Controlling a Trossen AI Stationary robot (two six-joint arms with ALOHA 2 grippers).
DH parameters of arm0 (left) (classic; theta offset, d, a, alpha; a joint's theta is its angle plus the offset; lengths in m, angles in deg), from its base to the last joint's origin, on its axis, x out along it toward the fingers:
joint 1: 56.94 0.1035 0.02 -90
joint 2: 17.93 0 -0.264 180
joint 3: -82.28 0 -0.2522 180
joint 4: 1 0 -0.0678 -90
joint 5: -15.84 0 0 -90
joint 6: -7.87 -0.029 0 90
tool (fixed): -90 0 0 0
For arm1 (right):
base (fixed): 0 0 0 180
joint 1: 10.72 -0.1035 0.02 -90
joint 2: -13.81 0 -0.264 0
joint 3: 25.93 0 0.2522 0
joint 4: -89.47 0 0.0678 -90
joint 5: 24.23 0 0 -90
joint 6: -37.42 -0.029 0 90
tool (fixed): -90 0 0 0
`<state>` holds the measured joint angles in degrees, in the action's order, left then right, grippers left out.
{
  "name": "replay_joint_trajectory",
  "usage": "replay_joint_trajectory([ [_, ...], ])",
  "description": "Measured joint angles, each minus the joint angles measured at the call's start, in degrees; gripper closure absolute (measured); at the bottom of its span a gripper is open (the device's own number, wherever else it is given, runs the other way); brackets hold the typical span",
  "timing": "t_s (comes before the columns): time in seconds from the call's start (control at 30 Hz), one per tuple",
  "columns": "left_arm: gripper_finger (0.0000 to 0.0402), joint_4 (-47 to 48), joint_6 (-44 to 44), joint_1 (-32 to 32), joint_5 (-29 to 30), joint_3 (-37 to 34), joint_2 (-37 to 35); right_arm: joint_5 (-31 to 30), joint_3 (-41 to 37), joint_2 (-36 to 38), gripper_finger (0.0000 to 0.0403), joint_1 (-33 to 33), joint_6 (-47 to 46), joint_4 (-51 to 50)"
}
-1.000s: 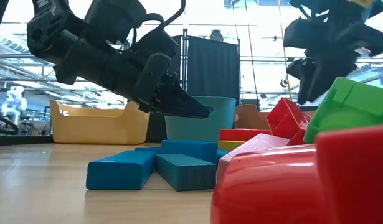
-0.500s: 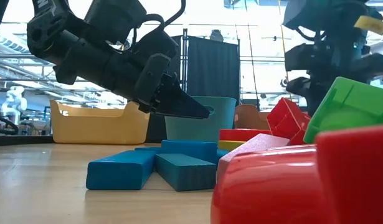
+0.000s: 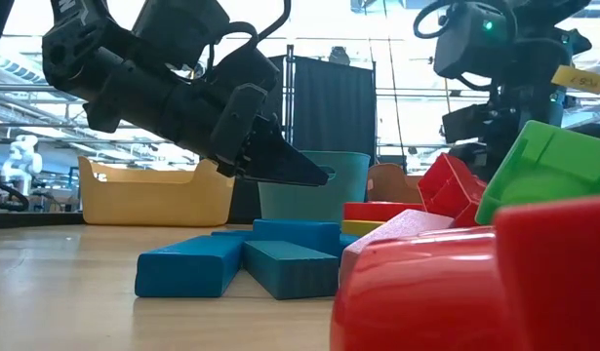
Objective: Sort blocks by size
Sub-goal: Put the light brown arch block into the orange bin
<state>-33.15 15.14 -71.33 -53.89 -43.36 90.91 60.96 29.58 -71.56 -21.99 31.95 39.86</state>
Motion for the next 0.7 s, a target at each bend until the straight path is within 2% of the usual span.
replay_joint_trajectory([
  [0.3,0.0308,0.17,-0.01,0.00,0.00,0.00,0.00,0.89,0.07,0.10,0.0365,0.41,0.06,1.54],
  [0.57,0.0308,0.17,0.00,0.00,0.00,0.00,0.00,0.66,0.02,1.03,0.0369,1.61,0.02,1.17],
  [0.7,0.0308,0.16,0.00,0.01,0.23,0.00,0.00,-2.28,-0.28,4.77,0.0370,2.21,0.51,-1.06],
])
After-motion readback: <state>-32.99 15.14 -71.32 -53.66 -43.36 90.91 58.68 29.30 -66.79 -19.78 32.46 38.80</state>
